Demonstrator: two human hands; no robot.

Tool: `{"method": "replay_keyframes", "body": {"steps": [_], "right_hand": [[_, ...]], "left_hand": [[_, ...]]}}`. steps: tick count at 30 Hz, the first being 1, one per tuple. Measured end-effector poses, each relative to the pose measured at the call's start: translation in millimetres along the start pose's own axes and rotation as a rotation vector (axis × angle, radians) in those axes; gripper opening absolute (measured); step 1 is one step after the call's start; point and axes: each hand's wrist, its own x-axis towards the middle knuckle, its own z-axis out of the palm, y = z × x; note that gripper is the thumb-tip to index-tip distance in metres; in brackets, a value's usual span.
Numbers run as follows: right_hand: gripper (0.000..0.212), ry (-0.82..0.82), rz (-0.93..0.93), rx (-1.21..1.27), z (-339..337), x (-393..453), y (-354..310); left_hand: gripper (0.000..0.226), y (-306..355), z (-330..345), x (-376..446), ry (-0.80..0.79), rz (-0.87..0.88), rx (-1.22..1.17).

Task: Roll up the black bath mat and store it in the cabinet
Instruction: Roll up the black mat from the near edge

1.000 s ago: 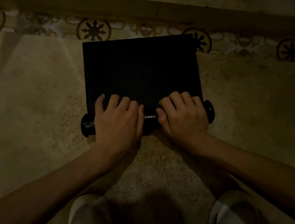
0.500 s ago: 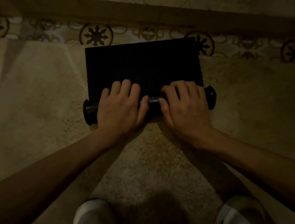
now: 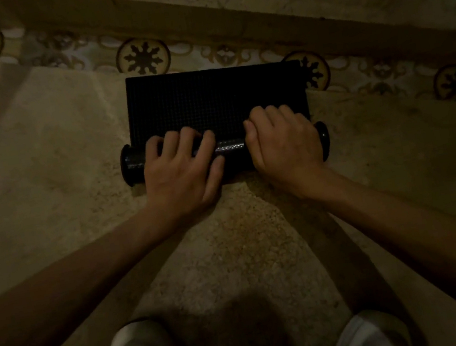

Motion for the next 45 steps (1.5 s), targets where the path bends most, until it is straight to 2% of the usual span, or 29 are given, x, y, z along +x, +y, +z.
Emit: {"method": "replay_keyframes", "body": {"steps": [5,9,13,17,20,23,25,32,38,43,45], "right_hand": [[0.042,0.101,0.086,-0.119,-4.4,0.2,0.2],[0.04,0.103,-0.006,-0.116,-0.4,-0.4,8.5],[0.042,0.121,-0.037,-0.101,3.0,24.9,17.0],[0.052,0.134,-0.047,-0.037,5.7,46.8,24.0],[0.047,0.142,-0.033,-0.057,7.0,48.9,24.5],[0.037,0.135,0.023,-0.016,10.2,36.0,23.5],[0.039,0.126,0.038,0.002,13.6,27.2,22.3],[0.044,0.036,0.091,-0.086,17.8,62.4,25.3],[0.052,0.002,0.091,-0.03,19.2,80.6,34.4],[0.069,-0.152,0.082,0.025,14.2,110.3,47.2],[0.072,-0.263,0.069,0.04,13.2,120.9,51.7]], "left_hand": [[0.043,-12.4,-4.6,43.7,-0.054,0.011,0.011],[0.046,-14.5,-4.5,49.6,0.0,-0.03,-0.062],[0.036,-15.5,-4.1,48.6,0.071,-0.066,-0.143],[0.05,-16.2,5.7,41.7,0.051,-0.029,-0.069],[0.051,-24.3,9.5,59.7,0.053,0.033,-0.031],[0.051,-29.1,8.7,88.9,0.054,-0.031,-0.042],[0.052,-30.0,13.2,94.0,0.056,-0.059,-0.058],[0.049,-32.6,14.9,86.3,0.111,-0.126,-0.119],[0.064,-45.1,17.5,87.6,0.092,-0.029,-0.039],[0.071,-51.9,15.6,125.5,0.03,-0.076,-0.07],[0.077,-54.5,16.5,131.4,-0.012,-0.084,-0.09]]}}
